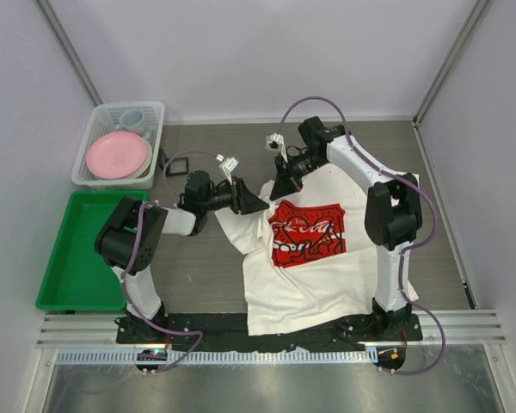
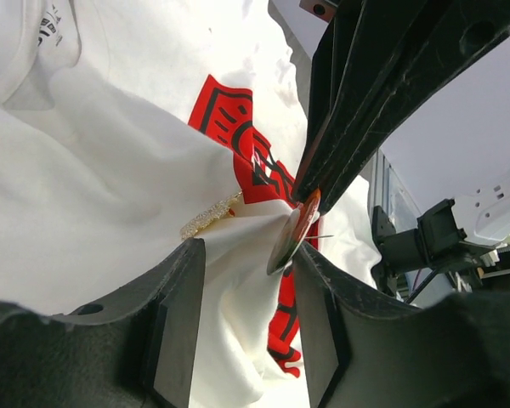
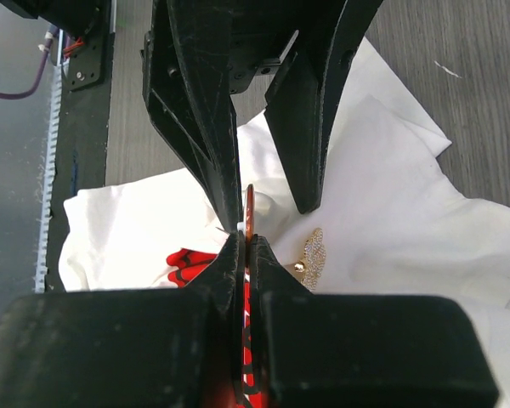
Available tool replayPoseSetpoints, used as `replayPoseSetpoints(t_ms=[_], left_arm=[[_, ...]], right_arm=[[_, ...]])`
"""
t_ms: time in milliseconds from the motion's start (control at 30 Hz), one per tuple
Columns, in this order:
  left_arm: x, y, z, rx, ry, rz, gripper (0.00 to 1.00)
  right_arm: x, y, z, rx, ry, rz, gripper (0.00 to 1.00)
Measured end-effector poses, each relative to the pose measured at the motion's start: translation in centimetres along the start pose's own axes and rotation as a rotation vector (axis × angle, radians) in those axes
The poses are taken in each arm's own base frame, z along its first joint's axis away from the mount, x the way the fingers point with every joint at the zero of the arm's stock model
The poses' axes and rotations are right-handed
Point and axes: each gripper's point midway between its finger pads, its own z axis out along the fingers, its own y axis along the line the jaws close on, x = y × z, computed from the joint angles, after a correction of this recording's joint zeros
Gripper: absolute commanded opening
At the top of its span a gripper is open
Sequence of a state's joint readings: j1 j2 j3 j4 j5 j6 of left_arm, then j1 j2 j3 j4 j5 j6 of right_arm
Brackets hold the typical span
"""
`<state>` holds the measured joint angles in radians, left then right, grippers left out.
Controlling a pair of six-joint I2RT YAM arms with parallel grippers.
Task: Pin the brooch onto the clothing
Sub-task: Pin the brooch onto the flattened clothing.
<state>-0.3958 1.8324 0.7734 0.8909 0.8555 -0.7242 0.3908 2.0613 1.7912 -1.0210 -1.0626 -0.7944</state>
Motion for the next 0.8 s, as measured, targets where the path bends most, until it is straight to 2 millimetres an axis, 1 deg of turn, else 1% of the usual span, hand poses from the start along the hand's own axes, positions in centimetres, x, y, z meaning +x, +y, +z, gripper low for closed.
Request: replayPoseSetpoints(t_ms=[267, 500, 600, 667, 800], left_arm=[[0.2, 0.1, -0.3, 0.010, 0.001, 0.058, 0.58], [0.6, -0.9, 0.0, 0.056, 0.017, 0.098, 0.66], [0.9, -1.3, 0.2, 0.070, 0.026, 0.108, 0.65], [1.0, -1.4, 0.2, 0.073, 0.029, 0.109, 0.61], [0.9, -1.3, 0.3, 0.070, 0.025, 0.108, 0.58]], right_arm=[[-0.1, 0.3, 0.0, -0.013, -0.011, 0.031, 0.01], [-0.3, 0.4, 0.0, -0.013, -0.017, 0.068, 0.01], [-0.5, 0.3, 0.0, -0.006, -0.023, 0.083, 0.01], [-0.6, 0.1, -0.1, -0.002, -0.027, 0.093, 0.01], [-0.7, -0.1, -0.1, 0.005, -0.034, 0.107, 0.01]])
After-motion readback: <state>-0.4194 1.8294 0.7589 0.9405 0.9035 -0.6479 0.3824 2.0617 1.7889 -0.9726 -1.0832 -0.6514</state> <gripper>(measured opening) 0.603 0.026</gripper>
